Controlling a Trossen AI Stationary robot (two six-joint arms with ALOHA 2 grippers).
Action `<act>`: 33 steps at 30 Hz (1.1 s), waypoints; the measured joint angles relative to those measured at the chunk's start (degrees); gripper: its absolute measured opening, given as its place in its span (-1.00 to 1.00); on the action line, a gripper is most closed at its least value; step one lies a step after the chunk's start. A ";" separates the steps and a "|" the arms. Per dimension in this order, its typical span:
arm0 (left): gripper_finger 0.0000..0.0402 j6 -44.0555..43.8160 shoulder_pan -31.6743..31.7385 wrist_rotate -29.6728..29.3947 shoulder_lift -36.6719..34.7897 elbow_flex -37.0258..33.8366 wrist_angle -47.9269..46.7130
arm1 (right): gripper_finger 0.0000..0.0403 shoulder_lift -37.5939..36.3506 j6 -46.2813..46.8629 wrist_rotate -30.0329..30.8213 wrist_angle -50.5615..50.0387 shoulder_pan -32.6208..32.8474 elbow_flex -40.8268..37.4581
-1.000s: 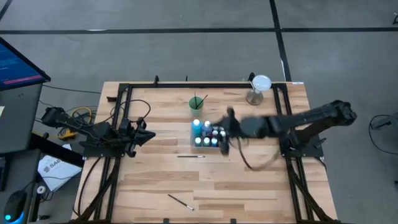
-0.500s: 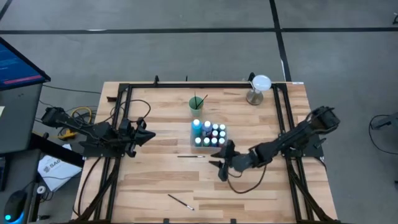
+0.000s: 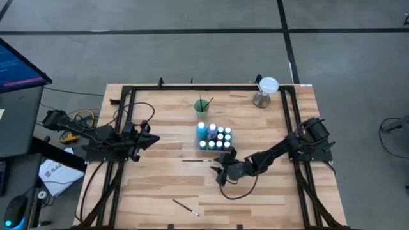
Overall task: Pick & Place Paint Supplies
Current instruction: Put the black brush into the green cup
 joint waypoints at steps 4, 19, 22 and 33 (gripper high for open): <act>-0.96 -0.02 -0.01 0.00 0.00 0.00 0.00 | -0.06 2.68 -3.17 -0.18 -0.37 -0.96 2.83; -0.96 -0.02 0.00 0.00 0.00 0.00 0.00 | -0.13 4.99 -3.65 -0.92 -6.01 -2.18 5.72; -0.96 0.00 0.00 0.00 0.00 0.00 0.00 | -0.12 4.99 -3.66 -0.97 -6.02 -2.20 5.72; -0.96 -0.02 -0.01 0.00 0.00 0.00 -0.01 | -0.17 8.17 -1.14 -0.60 -5.37 -3.19 6.16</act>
